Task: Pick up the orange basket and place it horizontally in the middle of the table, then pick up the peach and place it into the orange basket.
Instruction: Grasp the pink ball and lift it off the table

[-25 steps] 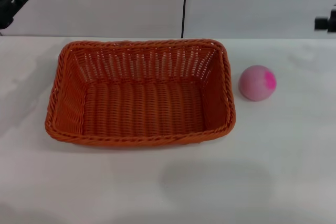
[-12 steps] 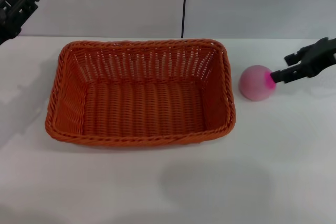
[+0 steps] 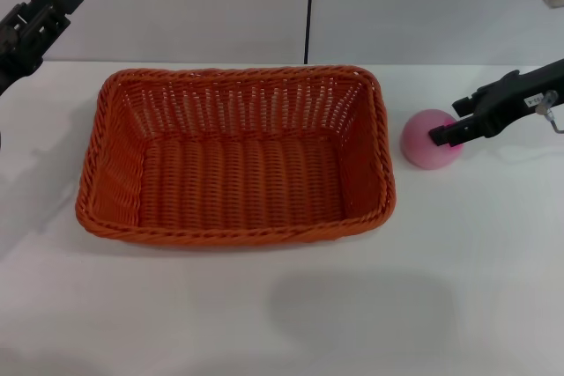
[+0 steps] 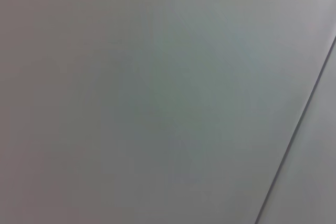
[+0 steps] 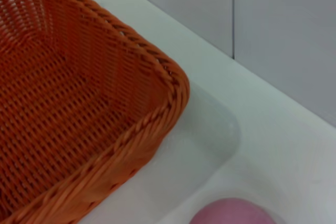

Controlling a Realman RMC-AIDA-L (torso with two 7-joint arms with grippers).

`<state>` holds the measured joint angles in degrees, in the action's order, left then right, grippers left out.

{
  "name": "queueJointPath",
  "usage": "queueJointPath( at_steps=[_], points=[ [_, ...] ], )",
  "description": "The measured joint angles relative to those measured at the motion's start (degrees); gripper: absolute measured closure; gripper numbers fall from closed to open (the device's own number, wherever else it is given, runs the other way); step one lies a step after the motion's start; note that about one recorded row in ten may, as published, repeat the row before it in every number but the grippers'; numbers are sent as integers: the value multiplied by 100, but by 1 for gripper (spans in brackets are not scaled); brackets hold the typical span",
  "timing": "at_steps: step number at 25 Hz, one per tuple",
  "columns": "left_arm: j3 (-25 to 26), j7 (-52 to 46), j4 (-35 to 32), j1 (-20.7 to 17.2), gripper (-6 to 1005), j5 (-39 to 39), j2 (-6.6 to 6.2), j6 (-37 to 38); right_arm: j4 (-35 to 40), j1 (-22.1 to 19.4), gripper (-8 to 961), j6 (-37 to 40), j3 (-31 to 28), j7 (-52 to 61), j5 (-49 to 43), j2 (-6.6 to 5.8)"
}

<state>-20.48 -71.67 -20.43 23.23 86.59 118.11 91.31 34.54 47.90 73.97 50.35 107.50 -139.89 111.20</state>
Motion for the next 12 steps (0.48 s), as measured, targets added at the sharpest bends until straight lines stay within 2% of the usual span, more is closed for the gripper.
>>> queueJointPath(
  at_steps=[2,9,12],
  points=[
    [8,21,22,-14,431,-7,-1,1,-70,24,387,-97,52,-2,-2,39],
    [9,24,49,-39,430,-11,5,1,-67,28,396,-116,98,-5,-4,56],
    [9,30,106,-35,430,-11,2,1,-32,1,567,-89,103,-7,8,56]
  ],
)
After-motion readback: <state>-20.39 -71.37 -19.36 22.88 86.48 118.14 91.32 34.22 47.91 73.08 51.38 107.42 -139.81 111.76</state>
